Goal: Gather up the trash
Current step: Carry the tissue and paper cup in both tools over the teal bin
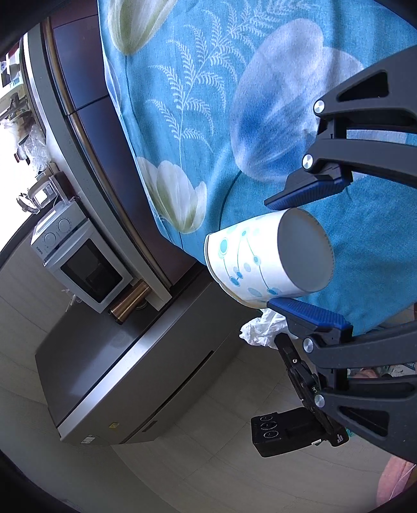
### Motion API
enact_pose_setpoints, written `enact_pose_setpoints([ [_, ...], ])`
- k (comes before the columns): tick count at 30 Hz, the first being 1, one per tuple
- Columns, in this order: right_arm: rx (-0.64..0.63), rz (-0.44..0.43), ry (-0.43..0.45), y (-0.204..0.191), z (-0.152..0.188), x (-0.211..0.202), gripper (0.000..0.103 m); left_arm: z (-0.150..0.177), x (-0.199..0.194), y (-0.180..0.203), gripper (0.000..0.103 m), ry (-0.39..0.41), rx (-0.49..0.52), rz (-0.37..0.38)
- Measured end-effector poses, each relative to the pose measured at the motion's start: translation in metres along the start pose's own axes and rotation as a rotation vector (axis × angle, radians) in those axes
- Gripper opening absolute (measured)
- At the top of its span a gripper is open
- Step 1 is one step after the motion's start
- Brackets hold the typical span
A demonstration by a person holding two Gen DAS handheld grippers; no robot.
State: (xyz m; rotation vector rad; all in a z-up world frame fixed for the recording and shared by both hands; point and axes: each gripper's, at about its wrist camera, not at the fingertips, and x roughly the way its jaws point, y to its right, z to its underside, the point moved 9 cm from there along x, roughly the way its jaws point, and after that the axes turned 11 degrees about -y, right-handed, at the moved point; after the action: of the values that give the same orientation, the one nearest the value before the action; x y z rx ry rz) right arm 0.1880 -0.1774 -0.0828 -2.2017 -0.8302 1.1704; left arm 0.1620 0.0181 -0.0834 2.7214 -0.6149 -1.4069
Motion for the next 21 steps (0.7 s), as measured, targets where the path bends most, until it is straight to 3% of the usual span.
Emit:
enact_pose_setpoints([
  [21, -0.063, -0.041, -0.060, -0.031, 0.000, 0.033, 0.054, 0.021, -0.028, -0.041, 0.009, 0.022, -0.055, -0.052],
])
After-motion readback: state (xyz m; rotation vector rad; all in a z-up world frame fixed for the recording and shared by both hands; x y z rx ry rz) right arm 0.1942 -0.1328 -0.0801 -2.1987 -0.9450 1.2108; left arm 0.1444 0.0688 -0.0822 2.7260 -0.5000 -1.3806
